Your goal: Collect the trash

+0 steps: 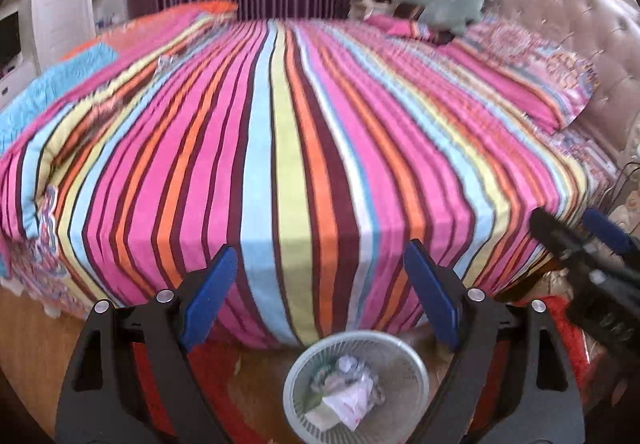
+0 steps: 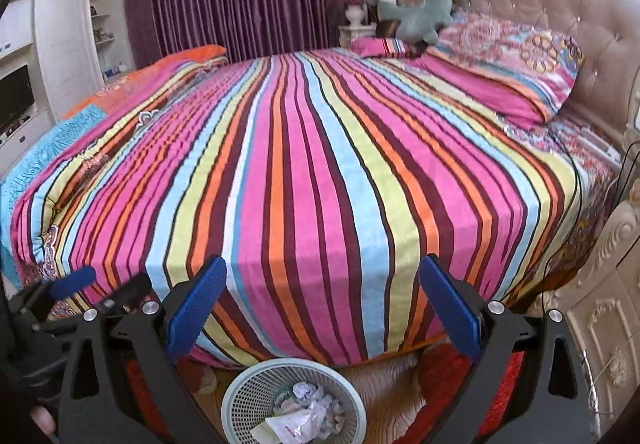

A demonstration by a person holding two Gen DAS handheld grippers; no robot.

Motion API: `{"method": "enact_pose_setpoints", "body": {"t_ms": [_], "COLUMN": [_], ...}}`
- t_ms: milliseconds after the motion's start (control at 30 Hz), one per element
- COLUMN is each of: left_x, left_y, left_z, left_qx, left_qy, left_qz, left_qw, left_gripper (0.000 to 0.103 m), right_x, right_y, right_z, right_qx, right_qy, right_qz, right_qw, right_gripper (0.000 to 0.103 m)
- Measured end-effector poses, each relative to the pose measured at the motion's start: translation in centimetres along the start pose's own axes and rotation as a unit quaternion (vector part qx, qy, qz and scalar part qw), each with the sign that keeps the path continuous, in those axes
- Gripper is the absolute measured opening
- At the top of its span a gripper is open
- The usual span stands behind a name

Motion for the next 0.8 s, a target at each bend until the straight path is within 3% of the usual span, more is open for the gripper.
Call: {"method": "enact_pose_setpoints", "body": {"t_ms": [200,367,800], "left_x": [-0.7,-0.6,0.5], "left_y": [-0.8,-0.6,-0.9], "left_z": [1.1,1.4,2.0], "left_qx": [-0.018,-0.029,-0.029], "left_qy": [0.003,-0.041,-0.048], "left_qz": [-0.019,-0.038,-0.016], "left_qw": [0.9997,0.9980,0.9983], "left_gripper": [0.083,0.083,0.083], "right_x": [0.0,0.2,-0.2], "right_y": [-1.0,-1.5,-1.2], "right_z": [1.5,2.1,2.0], "right_qx": [-0.017,-0.022,-0.023], "right_qy": [-0.006,0.002,0.008], "right_qz": [0.002,-0.002,-0.011], "right_qw": [1.000,1.000,1.000], "right_gripper": [0.093,0.093,0.093]}}
Point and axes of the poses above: each gripper's, at about its wrist camera, not at the fingertips, and z roughly against the way its jaws point, x to its left, y to its underside, the point moved 1 cm from there along -z, roughly the way its jaws point, and after that the axes turned 3 degrees about z, right-handed, at the moved point
